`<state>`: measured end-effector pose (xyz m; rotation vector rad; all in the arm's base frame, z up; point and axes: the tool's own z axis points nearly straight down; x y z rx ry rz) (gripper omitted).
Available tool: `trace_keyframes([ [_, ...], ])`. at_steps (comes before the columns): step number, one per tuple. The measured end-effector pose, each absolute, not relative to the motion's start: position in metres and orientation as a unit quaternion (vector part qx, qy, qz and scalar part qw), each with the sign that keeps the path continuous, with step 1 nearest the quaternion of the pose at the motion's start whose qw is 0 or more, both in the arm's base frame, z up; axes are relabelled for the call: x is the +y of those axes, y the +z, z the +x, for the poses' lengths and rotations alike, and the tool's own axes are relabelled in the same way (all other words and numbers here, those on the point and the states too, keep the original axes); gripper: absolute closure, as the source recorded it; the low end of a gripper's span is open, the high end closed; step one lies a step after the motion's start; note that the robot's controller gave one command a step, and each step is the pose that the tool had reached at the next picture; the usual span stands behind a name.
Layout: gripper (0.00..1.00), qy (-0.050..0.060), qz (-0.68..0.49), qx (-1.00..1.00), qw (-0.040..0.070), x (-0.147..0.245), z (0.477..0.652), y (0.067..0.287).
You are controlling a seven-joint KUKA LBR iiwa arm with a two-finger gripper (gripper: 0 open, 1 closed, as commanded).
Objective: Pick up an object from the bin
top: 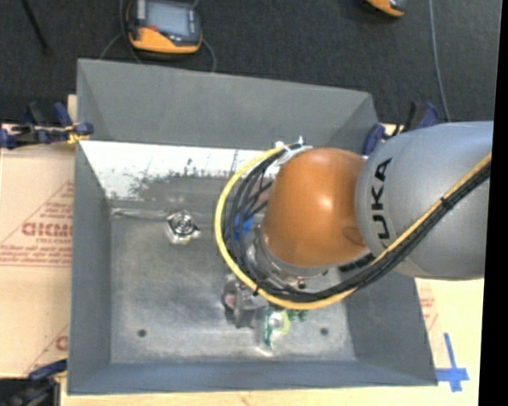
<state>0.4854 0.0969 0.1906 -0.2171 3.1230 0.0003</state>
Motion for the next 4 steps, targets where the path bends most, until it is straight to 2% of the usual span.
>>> trace_keyframes([
  [1, 1.0, 0.0, -0.068, 0.998, 0.005, 0.091, 0.491, 0.241],
  [2, 1.0, 0.0, 0.025, 1.0, -0.002, 0.069, 0.479, 0.139],
  [3, 1.0, -0.001, 0.026, 1.0, -0.001, 0.065, 0.477, 0.097],
  [4, 0.0, 0.0, 0.027, 1.0, 0.001, 0.066, 0.478, 0.099],
])
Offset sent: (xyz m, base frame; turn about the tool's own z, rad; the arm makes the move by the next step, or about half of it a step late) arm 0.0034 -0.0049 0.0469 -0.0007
